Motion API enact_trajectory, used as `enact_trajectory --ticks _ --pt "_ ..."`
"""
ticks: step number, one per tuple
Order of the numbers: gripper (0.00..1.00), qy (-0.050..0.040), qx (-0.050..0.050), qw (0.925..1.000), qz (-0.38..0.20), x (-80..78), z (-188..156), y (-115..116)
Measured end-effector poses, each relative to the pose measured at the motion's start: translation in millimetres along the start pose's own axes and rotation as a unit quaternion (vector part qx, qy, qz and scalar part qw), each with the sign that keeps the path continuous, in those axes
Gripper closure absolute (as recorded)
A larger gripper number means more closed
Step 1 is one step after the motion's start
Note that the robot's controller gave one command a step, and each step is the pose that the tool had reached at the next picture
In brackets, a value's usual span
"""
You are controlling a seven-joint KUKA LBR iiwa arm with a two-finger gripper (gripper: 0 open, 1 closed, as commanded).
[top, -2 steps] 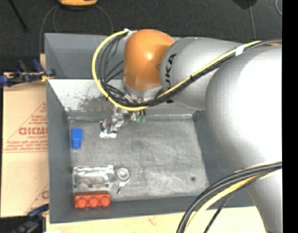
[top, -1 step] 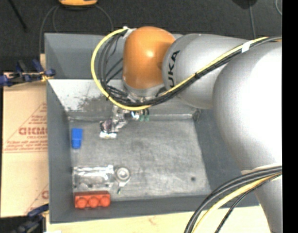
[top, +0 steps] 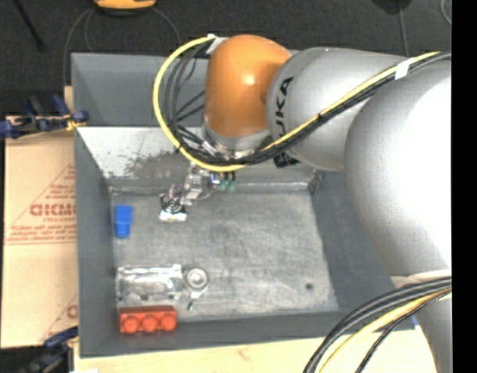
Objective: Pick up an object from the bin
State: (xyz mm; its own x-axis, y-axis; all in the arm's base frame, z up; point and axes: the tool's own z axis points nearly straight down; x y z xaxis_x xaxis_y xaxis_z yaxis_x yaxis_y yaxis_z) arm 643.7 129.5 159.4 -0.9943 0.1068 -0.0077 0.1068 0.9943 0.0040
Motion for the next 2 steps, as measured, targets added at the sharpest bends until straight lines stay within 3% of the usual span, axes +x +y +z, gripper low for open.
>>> enact_trajectory --ticks 1,2 --pt "1.00 0.0029 0.001 0.9828 0.185 29.7 -13.3 4.0" --pt "1.00 -0.0017 -0.001 0.9835 0.181 26.8 -115.0 4.1"
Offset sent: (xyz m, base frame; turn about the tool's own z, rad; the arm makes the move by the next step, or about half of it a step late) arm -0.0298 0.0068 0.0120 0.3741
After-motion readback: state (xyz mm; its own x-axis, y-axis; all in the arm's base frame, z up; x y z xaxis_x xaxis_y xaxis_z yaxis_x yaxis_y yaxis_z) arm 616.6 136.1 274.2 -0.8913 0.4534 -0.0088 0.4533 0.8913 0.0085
